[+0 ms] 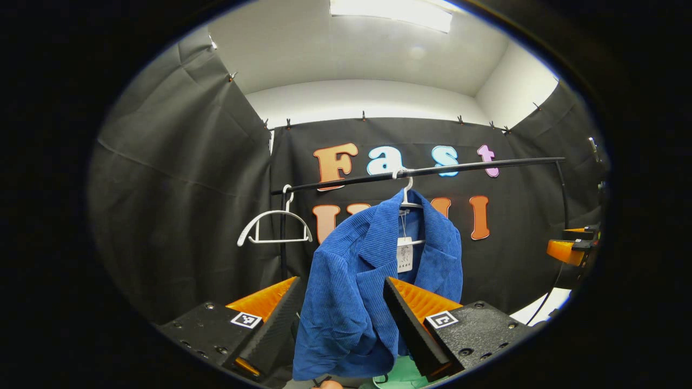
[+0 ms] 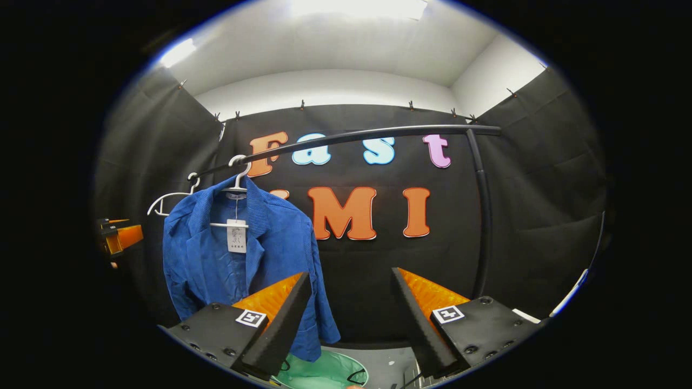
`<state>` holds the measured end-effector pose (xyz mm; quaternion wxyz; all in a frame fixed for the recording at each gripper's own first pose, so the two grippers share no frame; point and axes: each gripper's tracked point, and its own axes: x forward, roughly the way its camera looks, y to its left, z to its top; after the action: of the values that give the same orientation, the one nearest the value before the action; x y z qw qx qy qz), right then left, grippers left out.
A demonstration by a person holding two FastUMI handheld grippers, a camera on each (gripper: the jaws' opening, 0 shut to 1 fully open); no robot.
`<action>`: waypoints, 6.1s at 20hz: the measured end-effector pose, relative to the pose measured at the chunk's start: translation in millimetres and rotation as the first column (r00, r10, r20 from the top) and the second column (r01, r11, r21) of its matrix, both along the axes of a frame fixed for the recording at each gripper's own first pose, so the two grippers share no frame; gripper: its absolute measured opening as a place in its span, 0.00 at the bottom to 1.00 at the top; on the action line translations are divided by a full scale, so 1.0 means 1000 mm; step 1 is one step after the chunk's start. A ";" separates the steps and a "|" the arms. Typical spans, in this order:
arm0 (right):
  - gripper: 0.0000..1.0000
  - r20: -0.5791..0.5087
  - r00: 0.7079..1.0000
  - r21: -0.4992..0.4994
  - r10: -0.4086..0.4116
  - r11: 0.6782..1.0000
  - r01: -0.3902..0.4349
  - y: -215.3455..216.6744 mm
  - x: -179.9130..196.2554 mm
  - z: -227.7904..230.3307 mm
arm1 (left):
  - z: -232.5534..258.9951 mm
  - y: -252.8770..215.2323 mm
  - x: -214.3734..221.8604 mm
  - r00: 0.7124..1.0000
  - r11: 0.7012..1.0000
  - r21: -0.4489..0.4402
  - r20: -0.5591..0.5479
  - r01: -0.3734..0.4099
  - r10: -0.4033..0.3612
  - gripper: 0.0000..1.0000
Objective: Grasp the clothes on the hanger with both hands and then place them into the laundry hamper below.
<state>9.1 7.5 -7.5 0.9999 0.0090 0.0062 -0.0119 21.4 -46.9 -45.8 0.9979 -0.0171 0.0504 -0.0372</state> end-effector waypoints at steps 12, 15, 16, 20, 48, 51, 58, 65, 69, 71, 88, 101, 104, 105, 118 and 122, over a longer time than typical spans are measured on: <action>0.96 -0.034 0.984 0.128 0.175 0.977 -0.170 0.078 0.056 -0.038 | -0.032 -0.055 0.021 0.996 0.997 -0.028 -0.056 0.070 -0.072 0.95; 0.97 -0.030 0.976 0.144 0.216 0.967 -0.210 0.101 0.077 -0.046 | -0.043 -0.068 0.037 0.994 0.997 -0.031 -0.074 0.074 -0.076 0.95; 0.97 -0.027 0.970 0.152 0.240 0.961 -0.233 0.111 0.084 -0.048 | -0.047 -0.074 0.044 0.994 0.996 -0.031 -0.081 0.078 -0.080 0.95; 0.97 -0.022 0.958 0.149 0.287 0.948 -0.281 0.139 0.118 -0.057 | -0.061 -0.088 0.073 0.992 0.997 -0.001 -0.101 0.077 -0.077 0.92; 0.08 -0.068 0.947 0.225 0.316 0.929 -0.294 0.173 0.248 -0.093 | -0.086 -0.089 0.123 0.976 0.981 0.028 -0.109 0.191 -0.187 0.01; 0.02 -0.029 0.961 0.216 0.275 0.940 -0.263 0.153 0.247 -0.079 | -0.069 -0.083 0.111 0.979 0.979 0.058 -0.073 0.196 -0.192 0.01; 0.08 0.020 0.959 0.271 0.284 0.922 -0.279 0.129 0.234 -0.050 | -0.025 -0.054 0.091 0.989 0.987 0.055 0.009 0.148 -0.149 0.01; 0.09 -0.018 0.910 0.470 0.413 0.807 -0.357 0.111 0.249 -0.026 | 0.015 -0.010 0.089 0.993 0.994 -0.014 0.050 0.112 -0.111 0.01; 0.08 -0.039 0.879 0.616 0.475 0.704 -0.353 0.102 0.264 -0.023 | 0.030 0.007 0.093 0.993 0.995 -0.012 0.055 0.102 -0.102 0.01; 0.09 -0.038 0.870 0.663 0.492 0.664 -0.347 0.097 0.274 -0.016 | 0.032 0.013 0.096 0.994 0.995 -0.024 0.050 0.099 -0.098 0.01; 0.07 0.083 0.873 0.787 0.481 0.506 -0.354 0.047 0.361 0.057 | 0.034 0.071 0.168 0.997 0.998 -0.005 0.050 0.055 -0.055 0.01; 0.07 -0.049 0.873 0.806 0.485 0.536 -0.252 0.061 0.382 -0.021 | -0.033 0.078 0.172 0.996 0.997 -0.051 -0.054 0.063 -0.065 0.01; 0.07 -0.055 0.861 0.823 0.506 0.511 -0.248 0.063 0.374 -0.037 | -0.050 0.081 0.161 0.994 0.996 -0.068 -0.083 0.063 -0.068 0.01; 0.07 -0.058 0.860 0.821 0.507 0.514 -0.249 0.061 0.371 -0.042 | -0.054 0.080 0.158 0.994 0.995 -0.077 -0.085 0.066 -0.072 0.01; 0.07 -0.150 0.863 0.764 0.483 0.611 -0.209 0.037 0.309 -0.086 | -0.097 0.063 0.115 0.984 0.983 -0.159 -0.131 0.096 -0.117 0.01; 0.07 -0.181 0.875 0.720 0.450 0.666 -0.194 0.029 0.289 -0.093 | -0.097 0.053 0.101 0.983 0.983 -0.155 -0.144 0.094 -0.117 0.01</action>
<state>297.9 36.9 -100.6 0.8935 0.3719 0.1860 0.1697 122.0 5.6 -143.1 0.9837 -0.0911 0.1243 -0.0923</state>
